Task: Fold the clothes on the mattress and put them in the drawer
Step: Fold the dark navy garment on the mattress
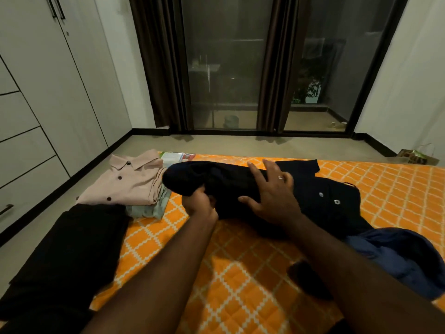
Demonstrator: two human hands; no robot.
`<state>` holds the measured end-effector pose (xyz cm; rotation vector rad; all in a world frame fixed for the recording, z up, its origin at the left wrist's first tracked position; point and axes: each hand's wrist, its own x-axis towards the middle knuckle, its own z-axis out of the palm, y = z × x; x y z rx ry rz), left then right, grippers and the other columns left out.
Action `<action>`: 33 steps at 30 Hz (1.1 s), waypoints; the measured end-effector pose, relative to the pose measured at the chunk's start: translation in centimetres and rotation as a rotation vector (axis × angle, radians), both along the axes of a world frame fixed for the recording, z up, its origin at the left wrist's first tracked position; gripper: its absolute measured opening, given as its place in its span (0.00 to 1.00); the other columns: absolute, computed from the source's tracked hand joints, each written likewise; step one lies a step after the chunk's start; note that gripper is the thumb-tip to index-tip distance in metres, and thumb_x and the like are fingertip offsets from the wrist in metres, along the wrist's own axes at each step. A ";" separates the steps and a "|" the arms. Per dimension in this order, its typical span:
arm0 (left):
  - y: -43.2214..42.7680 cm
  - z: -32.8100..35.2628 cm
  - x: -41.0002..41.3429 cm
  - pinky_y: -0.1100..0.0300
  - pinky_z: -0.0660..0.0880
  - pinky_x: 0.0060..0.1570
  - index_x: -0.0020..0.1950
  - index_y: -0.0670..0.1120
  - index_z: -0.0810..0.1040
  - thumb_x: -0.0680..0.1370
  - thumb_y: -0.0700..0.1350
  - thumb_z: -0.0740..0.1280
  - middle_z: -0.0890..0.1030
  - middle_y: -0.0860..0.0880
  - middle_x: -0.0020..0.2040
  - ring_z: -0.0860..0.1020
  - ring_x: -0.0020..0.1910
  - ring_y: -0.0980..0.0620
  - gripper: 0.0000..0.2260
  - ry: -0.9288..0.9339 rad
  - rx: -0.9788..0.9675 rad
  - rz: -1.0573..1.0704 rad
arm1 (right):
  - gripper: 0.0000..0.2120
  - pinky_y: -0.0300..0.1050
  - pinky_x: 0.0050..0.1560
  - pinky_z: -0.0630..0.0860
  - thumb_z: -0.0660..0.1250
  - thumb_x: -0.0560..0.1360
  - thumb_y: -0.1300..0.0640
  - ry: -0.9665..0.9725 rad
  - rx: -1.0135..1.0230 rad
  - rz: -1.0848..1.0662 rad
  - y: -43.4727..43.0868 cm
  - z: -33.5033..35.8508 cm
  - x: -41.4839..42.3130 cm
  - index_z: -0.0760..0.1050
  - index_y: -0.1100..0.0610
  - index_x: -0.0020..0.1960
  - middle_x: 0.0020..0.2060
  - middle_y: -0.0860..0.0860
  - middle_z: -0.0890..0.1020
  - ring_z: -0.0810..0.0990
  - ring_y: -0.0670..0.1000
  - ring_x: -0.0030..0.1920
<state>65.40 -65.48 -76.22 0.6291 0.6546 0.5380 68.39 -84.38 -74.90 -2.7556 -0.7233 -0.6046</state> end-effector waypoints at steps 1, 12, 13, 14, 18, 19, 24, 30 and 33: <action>1.2 0.1 -0.4 0.62 0.71 0.25 0.59 0.43 0.76 0.77 0.32 0.66 0.78 0.47 0.36 0.73 0.23 0.56 0.12 0.041 -0.001 0.035 | 0.46 0.66 0.75 0.54 0.55 0.72 0.21 0.049 -0.010 -0.072 -0.8 -0.2 0.5 0.48 0.42 0.82 0.81 0.57 0.55 0.52 0.59 0.81; 9.4 -3.4 -5.6 0.51 0.79 0.29 0.70 0.43 0.69 0.80 0.43 0.67 0.81 0.39 0.55 0.82 0.40 0.40 0.20 0.482 0.368 -0.376 | 0.45 0.69 0.71 0.63 0.74 0.71 0.36 0.699 0.574 -0.909 -6.6 -3.0 2.8 0.57 0.54 0.78 0.76 0.66 0.60 0.61 0.72 0.73; 9.4 -3.9 -6.1 0.48 0.80 0.29 0.69 0.43 0.70 0.78 0.45 0.68 0.82 0.37 0.52 0.83 0.38 0.40 0.20 0.531 0.476 -0.413 | 0.46 0.67 0.70 0.67 0.77 0.70 0.39 0.734 0.653 -0.921 -7.3 -3.3 3.0 0.58 0.57 0.76 0.74 0.67 0.64 0.65 0.72 0.71; 9.4 -4.2 -6.7 0.43 0.82 0.32 0.66 0.42 0.72 0.77 0.47 0.69 0.82 0.37 0.52 0.84 0.40 0.38 0.20 0.583 0.616 -0.439 | 0.45 0.65 0.68 0.71 0.79 0.69 0.43 0.750 0.697 -0.910 -7.9 -3.6 3.2 0.59 0.60 0.75 0.71 0.67 0.68 0.70 0.71 0.69; 8.8 -3.0 -8.8 0.53 0.75 0.46 0.59 0.40 0.78 0.78 0.53 0.70 0.81 0.42 0.54 0.80 0.54 0.39 0.18 0.715 1.287 -0.498 | 0.28 0.62 0.56 0.82 0.79 0.71 0.53 0.736 0.902 -0.773 -7.9 -4.8 3.9 0.74 0.64 0.64 0.54 0.63 0.82 0.82 0.65 0.52; 8.4 -2.5 -9.0 0.54 0.75 0.45 0.52 0.41 0.80 0.79 0.54 0.69 0.83 0.44 0.48 0.81 0.49 0.42 0.16 0.710 1.417 -0.507 | 0.23 0.61 0.53 0.83 0.78 0.71 0.54 0.727 0.956 -0.747 -7.6 -5.1 4.0 0.76 0.64 0.60 0.50 0.61 0.83 0.83 0.63 0.48; 4.5 0.1 -9.5 0.53 0.79 0.39 0.41 0.49 0.82 0.78 0.56 0.70 0.81 0.53 0.35 0.79 0.37 0.55 0.12 0.449 1.702 -0.551 | 0.04 0.38 0.29 0.72 0.68 0.78 0.66 0.834 1.392 -0.428 -4.6 -1.5 1.7 0.77 0.58 0.46 0.34 0.51 0.75 0.72 0.46 0.31; 0.4 1.0 -10.0 0.58 0.74 0.62 0.75 0.50 0.68 0.74 0.56 0.75 0.72 0.50 0.66 0.74 0.63 0.54 0.32 0.040 1.724 -0.582 | 0.08 0.41 0.43 0.73 0.68 0.79 0.63 1.073 1.472 0.273 -1.1 4.2 -1.3 0.81 0.58 0.57 0.45 0.54 0.79 0.76 0.49 0.41; -0.7 1.4 -10.2 0.63 0.68 0.65 0.79 0.52 0.58 0.69 0.57 0.79 0.64 0.52 0.72 0.66 0.69 0.57 0.45 -0.062 1.576 -0.544 | 0.19 0.44 0.47 0.76 0.72 0.76 0.59 1.210 1.253 0.522 1.6 5.8 -3.6 0.77 0.62 0.66 0.54 0.59 0.79 0.78 0.55 0.50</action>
